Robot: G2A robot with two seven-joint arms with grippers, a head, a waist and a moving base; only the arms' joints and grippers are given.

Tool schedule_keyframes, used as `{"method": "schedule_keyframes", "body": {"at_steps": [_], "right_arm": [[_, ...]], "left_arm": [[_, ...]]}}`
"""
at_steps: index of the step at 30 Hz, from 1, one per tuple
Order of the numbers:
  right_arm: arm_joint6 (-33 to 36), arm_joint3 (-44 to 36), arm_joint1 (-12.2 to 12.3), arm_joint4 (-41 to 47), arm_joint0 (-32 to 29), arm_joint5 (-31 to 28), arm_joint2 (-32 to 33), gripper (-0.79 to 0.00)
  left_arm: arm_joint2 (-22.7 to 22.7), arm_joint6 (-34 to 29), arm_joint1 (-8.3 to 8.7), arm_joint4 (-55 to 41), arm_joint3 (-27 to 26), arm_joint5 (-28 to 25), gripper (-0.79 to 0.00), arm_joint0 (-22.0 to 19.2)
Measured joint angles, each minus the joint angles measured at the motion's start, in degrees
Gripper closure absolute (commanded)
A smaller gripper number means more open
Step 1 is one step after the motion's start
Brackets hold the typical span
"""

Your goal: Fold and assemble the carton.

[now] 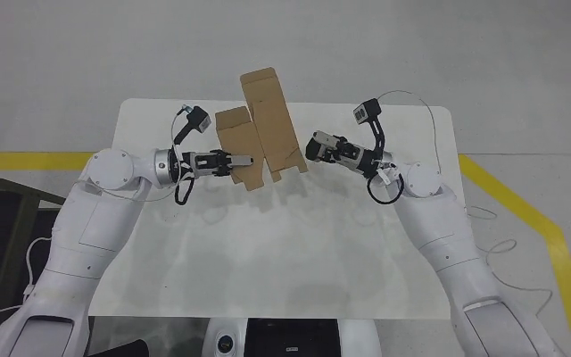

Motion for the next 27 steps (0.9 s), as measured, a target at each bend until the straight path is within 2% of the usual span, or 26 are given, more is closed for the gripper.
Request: {"method": "schedule_keyframes", "body": {"at_steps": [5,9,12,20,27], "right_arm": [[11.06,1.74,0.39,3.99,2.23,0.67,0.27,-0.785],[16.43,4.0,0.65,3.5,4.45,2.57,-0.16,-0.785],[17.22,3.62,0.83,2.53,5.38,3.35,-0.94,-0.785],[14.8,-0.31,1.8,1.56,4.53,0.95,-3.97,-0.785],[13.72,-3.39,2.66,3.69,3.75,-0.14,-7.89,-0.773]], "left_arm": [[-0.26,-7.06,0.37,-0.61,-0.34,-0.08,0.0,-1.09],[0.55,-14.58,0.63,-0.86,-1.08,-0.08,0.0,-1.72],[0.99,-17.19,0.78,-1.18,-1.8,-0.24,0.0,-1.63],[4.68,-17.21,1.98,-1.09,-5.06,0.28,0.0,-1.06],[7.81,-17.21,3.17,-1.52,-4.36,-0.18,0.0,-2.24]]}}
